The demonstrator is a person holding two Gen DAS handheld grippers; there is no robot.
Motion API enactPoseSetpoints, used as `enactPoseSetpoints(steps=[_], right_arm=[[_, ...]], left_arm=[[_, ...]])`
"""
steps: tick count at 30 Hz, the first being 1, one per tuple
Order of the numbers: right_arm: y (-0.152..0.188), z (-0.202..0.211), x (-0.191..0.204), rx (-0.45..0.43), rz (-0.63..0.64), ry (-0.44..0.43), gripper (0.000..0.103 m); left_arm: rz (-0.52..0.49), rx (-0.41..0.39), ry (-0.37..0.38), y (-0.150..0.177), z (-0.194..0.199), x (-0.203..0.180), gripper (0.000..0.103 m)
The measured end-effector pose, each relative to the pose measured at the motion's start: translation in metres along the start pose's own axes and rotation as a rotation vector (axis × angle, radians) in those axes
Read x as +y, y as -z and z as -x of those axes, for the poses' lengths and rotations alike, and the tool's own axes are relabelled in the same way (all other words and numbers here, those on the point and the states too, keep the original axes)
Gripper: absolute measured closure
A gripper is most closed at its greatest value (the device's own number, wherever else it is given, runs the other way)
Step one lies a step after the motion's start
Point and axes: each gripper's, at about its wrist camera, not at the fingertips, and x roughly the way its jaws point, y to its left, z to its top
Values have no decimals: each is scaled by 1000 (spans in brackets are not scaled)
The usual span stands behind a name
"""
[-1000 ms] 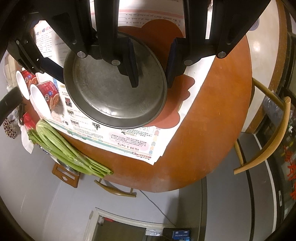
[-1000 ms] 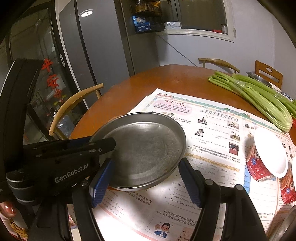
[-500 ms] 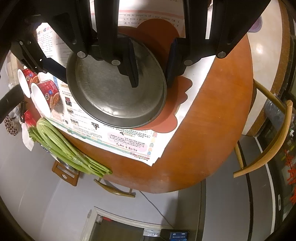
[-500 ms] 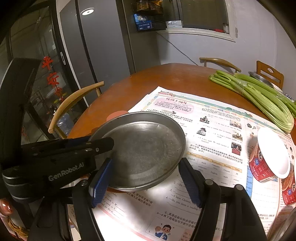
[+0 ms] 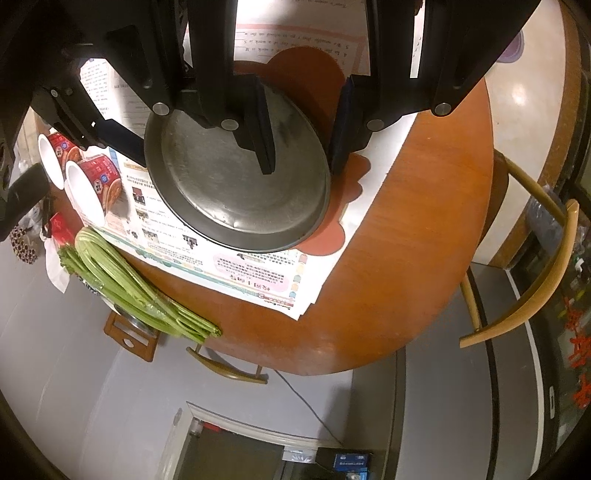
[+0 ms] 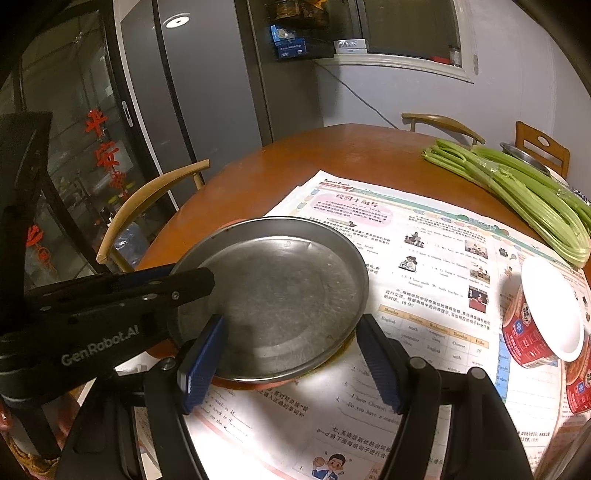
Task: Organize plates and bowls
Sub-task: 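Carry the grey pan with the left tool over the orange plate stack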
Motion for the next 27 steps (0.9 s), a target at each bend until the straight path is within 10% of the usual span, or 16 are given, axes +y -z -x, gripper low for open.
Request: enactPoseSetpoints(steps=[27], right_arm=[[-8, 13, -1, -60, -1, -2, 30]], left_arm=[[143, -6, 13, 1, 9, 43, 66]])
